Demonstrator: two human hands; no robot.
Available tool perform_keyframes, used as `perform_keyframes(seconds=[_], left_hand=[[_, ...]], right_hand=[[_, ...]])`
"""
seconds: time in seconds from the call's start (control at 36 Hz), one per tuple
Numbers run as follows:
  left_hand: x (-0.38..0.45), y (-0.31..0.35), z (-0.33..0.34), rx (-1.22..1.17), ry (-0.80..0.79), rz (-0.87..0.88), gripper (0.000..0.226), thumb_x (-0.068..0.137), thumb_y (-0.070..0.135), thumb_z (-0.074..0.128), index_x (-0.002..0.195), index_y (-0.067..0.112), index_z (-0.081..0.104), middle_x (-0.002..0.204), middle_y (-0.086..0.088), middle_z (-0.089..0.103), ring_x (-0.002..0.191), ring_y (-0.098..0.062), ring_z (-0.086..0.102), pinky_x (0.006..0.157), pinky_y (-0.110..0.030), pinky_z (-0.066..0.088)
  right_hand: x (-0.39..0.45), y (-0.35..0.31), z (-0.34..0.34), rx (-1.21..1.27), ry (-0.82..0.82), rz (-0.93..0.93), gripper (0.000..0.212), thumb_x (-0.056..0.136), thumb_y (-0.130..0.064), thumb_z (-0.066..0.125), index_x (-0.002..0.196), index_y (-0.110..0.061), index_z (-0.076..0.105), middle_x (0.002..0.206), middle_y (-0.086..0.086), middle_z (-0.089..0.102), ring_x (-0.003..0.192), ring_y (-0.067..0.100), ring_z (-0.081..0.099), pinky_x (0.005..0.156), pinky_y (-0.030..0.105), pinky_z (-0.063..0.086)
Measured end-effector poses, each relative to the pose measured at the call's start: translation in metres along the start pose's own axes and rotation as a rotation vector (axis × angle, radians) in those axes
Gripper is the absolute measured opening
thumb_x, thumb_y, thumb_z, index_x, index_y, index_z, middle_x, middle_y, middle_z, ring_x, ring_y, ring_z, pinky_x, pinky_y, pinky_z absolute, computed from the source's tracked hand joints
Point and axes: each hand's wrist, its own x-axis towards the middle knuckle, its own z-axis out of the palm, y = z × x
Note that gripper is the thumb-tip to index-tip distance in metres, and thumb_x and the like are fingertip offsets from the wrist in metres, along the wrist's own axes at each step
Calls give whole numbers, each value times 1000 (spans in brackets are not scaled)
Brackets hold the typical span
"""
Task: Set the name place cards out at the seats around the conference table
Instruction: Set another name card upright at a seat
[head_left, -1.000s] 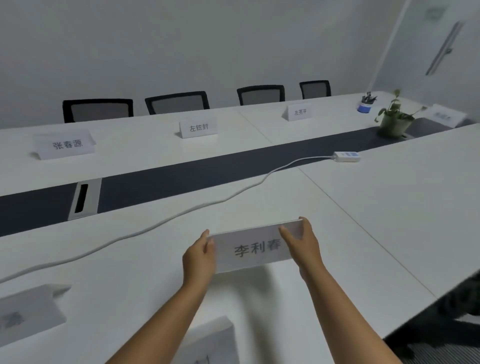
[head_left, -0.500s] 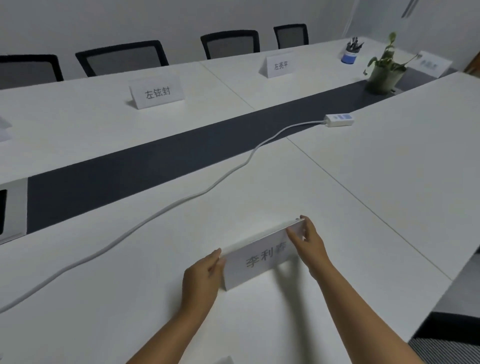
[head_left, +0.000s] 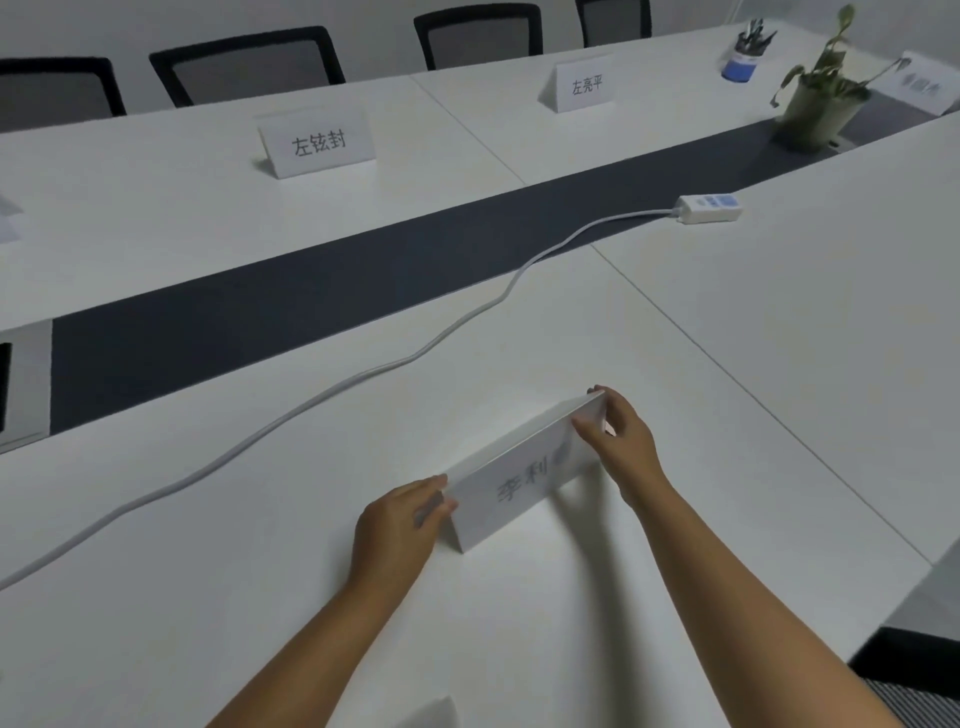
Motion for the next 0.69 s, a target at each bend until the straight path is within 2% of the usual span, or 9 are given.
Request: perform_keyframes(seconds=[0.08,0.19,0.36,0.5,0.69], left_hand=[[-2,0,2,-11,14,-4,29,77,9,67,106,5,66,112,-10,66,93,-12,56,86,-19,42],[-4,1,6,-47,32,-42,30,75,6,69,105,3,66,111,-11,66,95,-14,57,90,-28,44],[3,3,9,-114,58,-91,31,75,6,68,106,2,64,100,-3,63,91,-16,58,84,-24,42],[13,5,8,-159,47,-122,31,77,7,67,107,4,64,97,1,61,91,-16,59,84,-24,42],[22,6,7,-182,38,-130,30,77,7,66,107,4,64,98,-3,61,92,-16,57,85,-25,43]], right_hand=[[3,-2,-2,-25,-24,-7,39,80,-11,63,117,-17,52,116,-4,55,112,12,50,103,35,39],[9,-4,-2,-27,-40,2,40,79,-11,64,117,-16,53,117,-2,57,113,16,52,101,36,40],[10,-1,-3,-14,-10,-12,31,80,-12,63,106,-25,53,110,-3,58,109,16,54,99,36,42],[16,2,-2,-27,-5,-5,38,80,-19,63,117,-20,54,123,1,58,117,20,52,101,42,42],[19,-1,0,-9,1,-4,39,82,-17,61,119,-20,53,123,0,57,117,19,51,100,39,43]])
